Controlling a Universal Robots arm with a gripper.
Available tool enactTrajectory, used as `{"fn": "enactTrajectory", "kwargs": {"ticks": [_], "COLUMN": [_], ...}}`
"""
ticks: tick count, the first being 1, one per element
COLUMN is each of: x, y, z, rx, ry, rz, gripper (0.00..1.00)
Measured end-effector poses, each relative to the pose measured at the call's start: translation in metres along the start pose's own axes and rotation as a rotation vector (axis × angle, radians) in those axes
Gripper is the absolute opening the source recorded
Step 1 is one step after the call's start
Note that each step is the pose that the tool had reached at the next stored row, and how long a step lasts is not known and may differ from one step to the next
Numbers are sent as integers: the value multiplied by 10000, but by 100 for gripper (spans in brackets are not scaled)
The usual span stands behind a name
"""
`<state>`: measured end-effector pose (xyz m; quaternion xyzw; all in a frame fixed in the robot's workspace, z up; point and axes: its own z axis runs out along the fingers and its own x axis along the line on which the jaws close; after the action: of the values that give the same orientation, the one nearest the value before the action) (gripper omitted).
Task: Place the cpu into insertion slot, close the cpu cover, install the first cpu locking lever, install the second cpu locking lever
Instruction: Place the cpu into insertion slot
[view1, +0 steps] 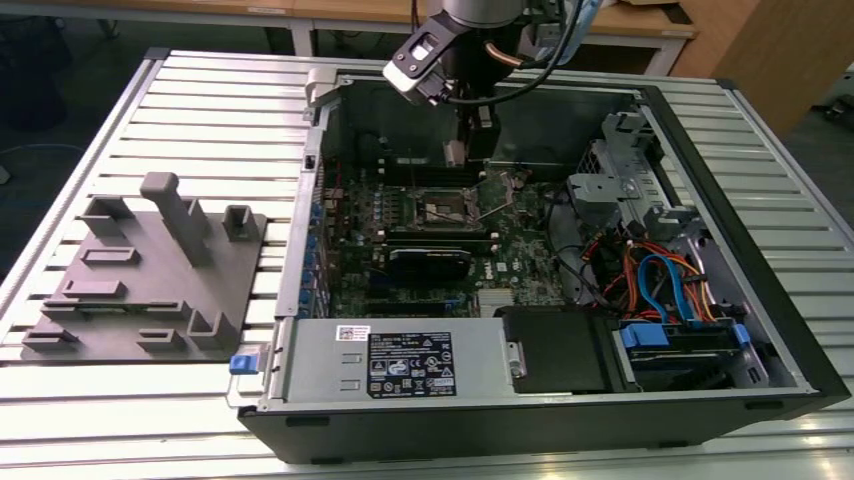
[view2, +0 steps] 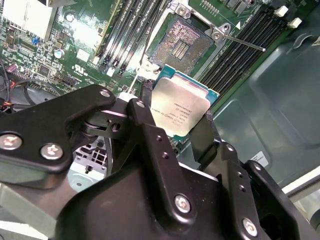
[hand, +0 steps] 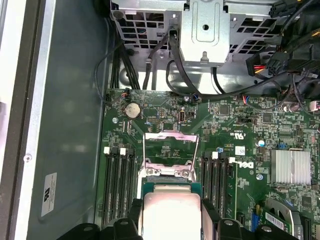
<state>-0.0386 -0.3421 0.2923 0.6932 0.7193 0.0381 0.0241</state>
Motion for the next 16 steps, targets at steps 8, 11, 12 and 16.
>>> {"fn": "enactTrajectory", "kwargs": {"ticks": [8, 11, 12, 16], "x": [-1, -1, -1, -1], "y": [-3, -4, -4, -6], "z": [29, 45, 51, 72], "rx": [-1, -2, -1, -1], "ry": [1, 1, 1, 0], "rz": [0, 0, 0, 0], "gripper": [54, 54, 54, 54]}}
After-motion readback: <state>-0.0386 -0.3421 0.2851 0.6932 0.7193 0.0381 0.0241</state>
